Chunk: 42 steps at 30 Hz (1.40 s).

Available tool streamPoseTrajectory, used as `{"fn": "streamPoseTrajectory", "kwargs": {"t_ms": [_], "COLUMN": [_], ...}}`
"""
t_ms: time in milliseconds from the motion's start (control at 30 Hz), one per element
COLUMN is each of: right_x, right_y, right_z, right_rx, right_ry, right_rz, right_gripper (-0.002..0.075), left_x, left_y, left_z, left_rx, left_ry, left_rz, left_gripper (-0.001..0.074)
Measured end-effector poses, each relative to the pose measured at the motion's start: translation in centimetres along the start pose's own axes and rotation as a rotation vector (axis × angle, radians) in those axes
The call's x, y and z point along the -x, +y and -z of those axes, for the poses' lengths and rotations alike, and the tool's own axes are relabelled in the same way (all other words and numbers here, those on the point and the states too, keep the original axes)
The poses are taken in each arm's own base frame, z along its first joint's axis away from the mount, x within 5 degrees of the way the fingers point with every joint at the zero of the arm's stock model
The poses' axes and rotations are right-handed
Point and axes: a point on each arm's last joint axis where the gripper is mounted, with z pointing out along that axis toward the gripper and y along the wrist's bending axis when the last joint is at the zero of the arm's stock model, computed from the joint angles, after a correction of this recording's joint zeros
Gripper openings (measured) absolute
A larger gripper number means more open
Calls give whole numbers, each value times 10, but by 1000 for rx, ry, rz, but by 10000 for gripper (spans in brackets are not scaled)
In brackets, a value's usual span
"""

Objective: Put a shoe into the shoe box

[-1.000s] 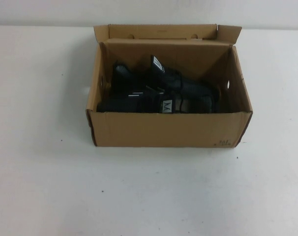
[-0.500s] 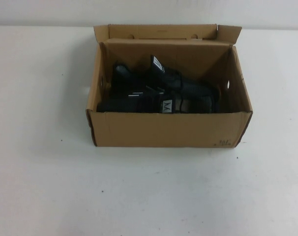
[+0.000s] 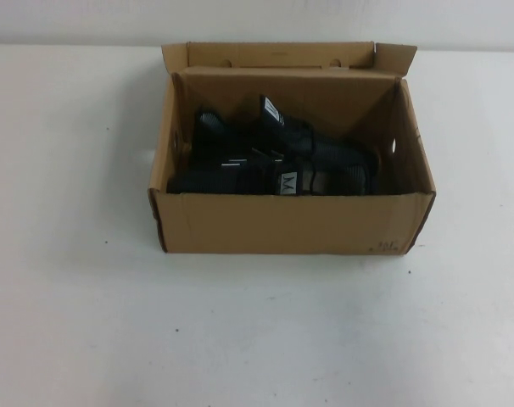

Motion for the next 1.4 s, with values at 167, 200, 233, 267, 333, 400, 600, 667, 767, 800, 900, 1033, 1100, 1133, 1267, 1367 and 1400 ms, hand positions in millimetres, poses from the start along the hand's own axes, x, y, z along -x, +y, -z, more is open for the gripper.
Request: {"fn": "streamPoseTrajectory", "kwargs": {"t_ms": [167,200,233,267,333,400,600,667,767,800,900,1033,1100,1133,1267,1367,1400], "right_x": [-26,-34,-45,-57,-79,-104,-133,-135,-135,-135,-135,-135,-135,-135,-135,-135,-135], "right_y": [-3,-3,-3,-3,-2,-1,2,3,3,4,4,4,4,4,4,4,4], "right_z": [15,16,17,18,18,17,17,17,17,17,17,17,17,17,17,17,17], "right_rx": [-48,-55,-62,-65,-70,-66,-58,-54,-48,-46,-45,-44,-44,-44,-44,-43,-43], "right_ry": [-33,-28,-18,-7,19,58,223,238,245,244,245,246,246,246,246,246,246], "right_rz": [-21,-32,-46,-59,-90,-125,-202,-219,-240,-248,-255,-258,-258,-258,-258,-260,-260], "right_gripper": [-16,-16,-16,-16,-16,-16,-16,-16,-16,-16,-16,-16,-16,-16,-16,-16,-16], "left_x": [0,0,0,0,0,0,0,0,0,0,0,0,0,0,0,0,0], "left_y": [0,0,0,0,0,0,0,0,0,0,0,0,0,0,0,0,0], "left_z": [0,0,0,0,0,0,0,0,0,0,0,0,0,0,0,0,0], "left_rx": [0,0,0,0,0,0,0,0,0,0,0,0,0,0,0,0,0], "left_ry": [0,0,0,0,0,0,-1,-1,-2,-2,-2,-2,-2,-2,-2,-2,-2], "left_rz": [-2,-2,-2,-2,-2,-2,-2,-2,-2,-2,-2,-4,-4,-4,-4,-4,-4], "left_gripper": [-1,-1,-1,-1,-1,-1,-1,-1,-1,-1,-1,-1,-1,-1,-1,-1,-1]}}
